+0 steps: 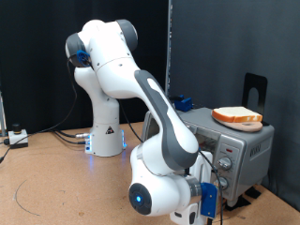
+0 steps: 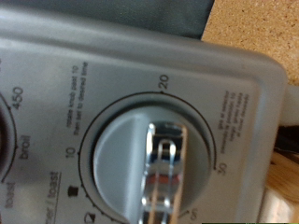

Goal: Make a piece of toast with the oven

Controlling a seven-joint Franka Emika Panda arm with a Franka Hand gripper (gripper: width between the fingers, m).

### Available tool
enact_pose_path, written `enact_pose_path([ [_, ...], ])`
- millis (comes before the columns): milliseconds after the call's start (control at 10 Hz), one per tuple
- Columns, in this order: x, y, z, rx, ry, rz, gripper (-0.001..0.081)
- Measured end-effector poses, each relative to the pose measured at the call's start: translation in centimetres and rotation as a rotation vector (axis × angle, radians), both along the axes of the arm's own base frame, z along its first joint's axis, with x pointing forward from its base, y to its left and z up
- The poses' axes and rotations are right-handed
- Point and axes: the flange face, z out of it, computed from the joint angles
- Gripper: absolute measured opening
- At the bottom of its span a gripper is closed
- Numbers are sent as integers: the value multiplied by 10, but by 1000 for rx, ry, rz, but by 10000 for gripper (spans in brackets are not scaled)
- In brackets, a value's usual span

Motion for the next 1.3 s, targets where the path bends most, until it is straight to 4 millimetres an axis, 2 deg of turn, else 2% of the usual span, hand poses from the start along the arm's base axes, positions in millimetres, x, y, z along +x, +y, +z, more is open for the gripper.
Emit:
enact_pose_path([
  [200,0,11,0,-1,-6,10,807],
  [300,1,13,0,-4,-9,10,692],
  [400,0,17,0,-2,-11,14,692],
  [500,0,20,0,0,-11,18,556],
  [600,0,21,1,0,-12,19,556],
  [700,0,21,3,7,-12,24,370],
  [800,0,21,6,9,-14,27,237],
  [1300,0,22,6,11,-13,28,233],
])
